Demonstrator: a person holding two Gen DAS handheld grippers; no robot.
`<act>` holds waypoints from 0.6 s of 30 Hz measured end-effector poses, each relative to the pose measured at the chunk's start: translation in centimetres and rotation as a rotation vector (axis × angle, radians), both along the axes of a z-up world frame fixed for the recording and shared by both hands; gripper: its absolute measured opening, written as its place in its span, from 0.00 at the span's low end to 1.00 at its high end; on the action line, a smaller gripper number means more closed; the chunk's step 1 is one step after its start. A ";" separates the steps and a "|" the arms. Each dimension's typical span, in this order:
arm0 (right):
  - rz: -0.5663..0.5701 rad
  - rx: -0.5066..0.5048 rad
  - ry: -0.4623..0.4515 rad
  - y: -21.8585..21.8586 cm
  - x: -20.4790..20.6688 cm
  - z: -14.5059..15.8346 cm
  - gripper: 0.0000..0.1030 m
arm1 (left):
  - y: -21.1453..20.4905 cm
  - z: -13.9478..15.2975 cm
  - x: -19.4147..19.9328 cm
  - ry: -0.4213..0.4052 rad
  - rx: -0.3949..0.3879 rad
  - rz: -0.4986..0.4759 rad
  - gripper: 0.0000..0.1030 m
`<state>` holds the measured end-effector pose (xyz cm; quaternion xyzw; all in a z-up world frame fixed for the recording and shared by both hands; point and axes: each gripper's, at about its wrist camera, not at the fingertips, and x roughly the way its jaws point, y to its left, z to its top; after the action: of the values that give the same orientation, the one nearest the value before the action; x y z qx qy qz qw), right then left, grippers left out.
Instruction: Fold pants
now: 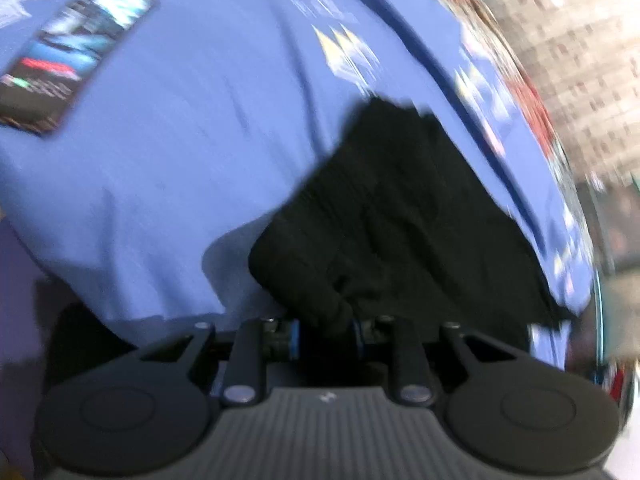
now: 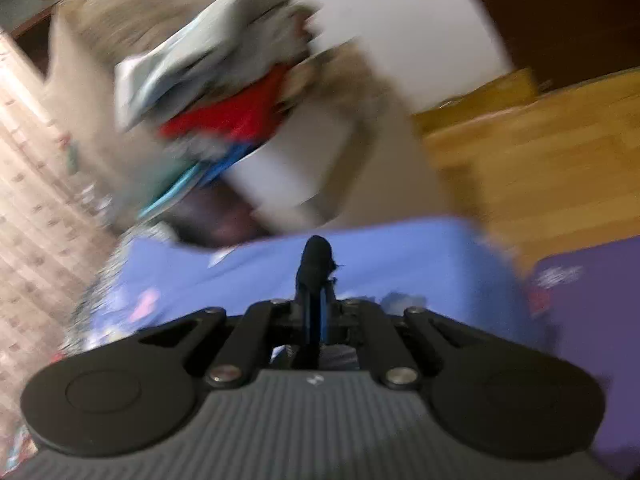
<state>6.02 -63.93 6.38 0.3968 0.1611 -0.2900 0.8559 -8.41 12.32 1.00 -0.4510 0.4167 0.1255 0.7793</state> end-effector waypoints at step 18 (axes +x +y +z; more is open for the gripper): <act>0.002 -0.176 0.076 3.5 -2.9 2.4 0.57 | 5.7 2.9 -5.5 -0.083 0.143 0.123 0.50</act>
<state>3.13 -60.45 8.78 0.3086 0.1680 -0.3169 0.8810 -13.95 17.99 3.93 -0.4238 0.3454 0.1836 0.8169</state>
